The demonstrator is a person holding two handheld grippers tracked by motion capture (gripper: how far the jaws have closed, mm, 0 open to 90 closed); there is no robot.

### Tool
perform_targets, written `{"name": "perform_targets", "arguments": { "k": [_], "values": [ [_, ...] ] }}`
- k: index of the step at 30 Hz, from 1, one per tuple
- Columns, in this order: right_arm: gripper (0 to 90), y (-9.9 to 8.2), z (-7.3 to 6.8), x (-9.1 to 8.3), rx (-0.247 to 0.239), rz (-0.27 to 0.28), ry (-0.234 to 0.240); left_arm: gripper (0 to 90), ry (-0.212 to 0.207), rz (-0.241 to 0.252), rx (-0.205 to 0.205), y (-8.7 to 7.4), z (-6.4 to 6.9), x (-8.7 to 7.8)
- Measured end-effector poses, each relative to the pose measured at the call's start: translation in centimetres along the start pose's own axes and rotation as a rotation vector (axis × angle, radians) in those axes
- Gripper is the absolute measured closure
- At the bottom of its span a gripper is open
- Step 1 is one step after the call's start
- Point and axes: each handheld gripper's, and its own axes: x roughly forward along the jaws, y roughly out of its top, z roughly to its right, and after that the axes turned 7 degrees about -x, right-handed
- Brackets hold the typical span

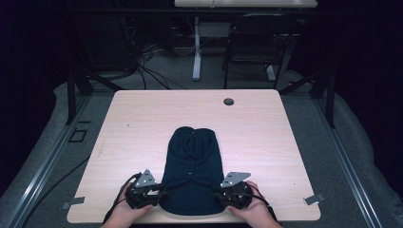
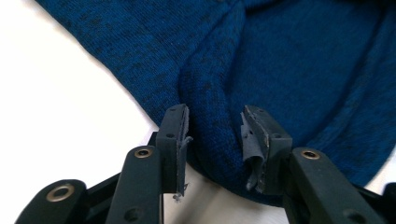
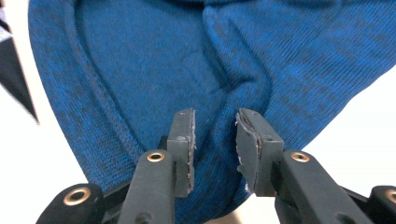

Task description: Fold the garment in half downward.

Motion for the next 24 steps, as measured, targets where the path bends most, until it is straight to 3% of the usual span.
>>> {"name": "perform_targets", "arguments": {
  "k": [3,5,8,9,11,14,15,18,22,24],
  "values": [
    [68.1,1.1,0.7,-1.0,-0.033,0.023,-0.017,60.8,-0.012,0.028,0.004,1.7,-0.9,-0.7],
    [69.1,2.2,1.8,-1.2,-0.044,0.03,-0.03,61.3,0.0,0.05,0.042,3.4,-1.7,-0.8],
    [69.8,4.4,4.2,-0.7,-0.047,0.021,-0.045,61.9,-0.008,0.069,0.046,6.8,-3.3,-0.3],
    [69.8,4.4,4.2,-0.7,-0.047,0.021,-0.045,62.1,-0.008,0.069,0.046,6.8,-3.3,-0.3],
    [70.1,5.5,5.5,-0.5,-0.056,0.007,-0.054,62.1,-0.008,0.08,0.054,8.5,-4.1,0.2],
    [69.5,6.9,7.1,0.2,-0.077,-0.018,-0.075,62.8,0.012,0.071,0.062,10.4,-5.2,1.2],
    [69.0,7.7,8.3,1.0,-0.083,-0.041,-0.072,62.5,0.021,0.056,0.06,11.5,-5.9,1.9],
    [70.1,8.4,9.8,2.1,-0.075,-0.063,-0.075,63.7,0.011,0.025,0.061,12.6,-6.6,2.7],
    [71.7,9.2,11.3,3.7,-0.085,-0.097,-0.084,65.8,0.039,-0.002,0.093,14.1,-7.9,4.5],
    [72.2,9.9,12.6,4.8,-0.119,-0.127,-0.1,67.4,0.085,-0.036,0.108,14.9,-9.0,5.9]
  ]
}}
